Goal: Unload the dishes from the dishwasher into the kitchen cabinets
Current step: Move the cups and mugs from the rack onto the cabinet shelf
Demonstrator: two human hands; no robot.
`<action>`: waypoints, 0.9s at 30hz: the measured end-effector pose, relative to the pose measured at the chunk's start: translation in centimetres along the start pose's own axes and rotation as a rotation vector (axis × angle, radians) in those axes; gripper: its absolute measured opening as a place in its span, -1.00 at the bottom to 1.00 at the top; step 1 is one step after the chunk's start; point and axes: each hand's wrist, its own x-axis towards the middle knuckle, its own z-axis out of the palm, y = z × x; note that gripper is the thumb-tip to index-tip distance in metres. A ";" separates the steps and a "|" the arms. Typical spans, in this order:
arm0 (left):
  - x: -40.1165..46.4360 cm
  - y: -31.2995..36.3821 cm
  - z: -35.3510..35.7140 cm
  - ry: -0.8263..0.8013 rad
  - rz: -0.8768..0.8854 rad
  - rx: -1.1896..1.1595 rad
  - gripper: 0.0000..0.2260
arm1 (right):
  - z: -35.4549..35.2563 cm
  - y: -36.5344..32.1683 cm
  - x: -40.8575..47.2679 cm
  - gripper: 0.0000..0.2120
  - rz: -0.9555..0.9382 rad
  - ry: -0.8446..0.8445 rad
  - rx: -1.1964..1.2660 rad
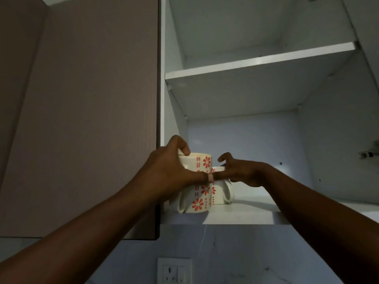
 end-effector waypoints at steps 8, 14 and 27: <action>4.1 -0.7 4.8 -0.003 -0.036 0.206 -0.43 | -1.0 0.7 -1.0 -0.39 0.043 -0.013 -0.177; 5.1 -1.4 6.2 0.064 -0.249 0.294 -0.32 | -0.2 0.9 -0.4 -0.46 -0.001 0.186 -0.505; 4.7 0.9 3.2 -0.172 -0.402 0.107 -0.73 | 0.4 0.9 -0.3 -0.76 -0.144 0.258 -0.669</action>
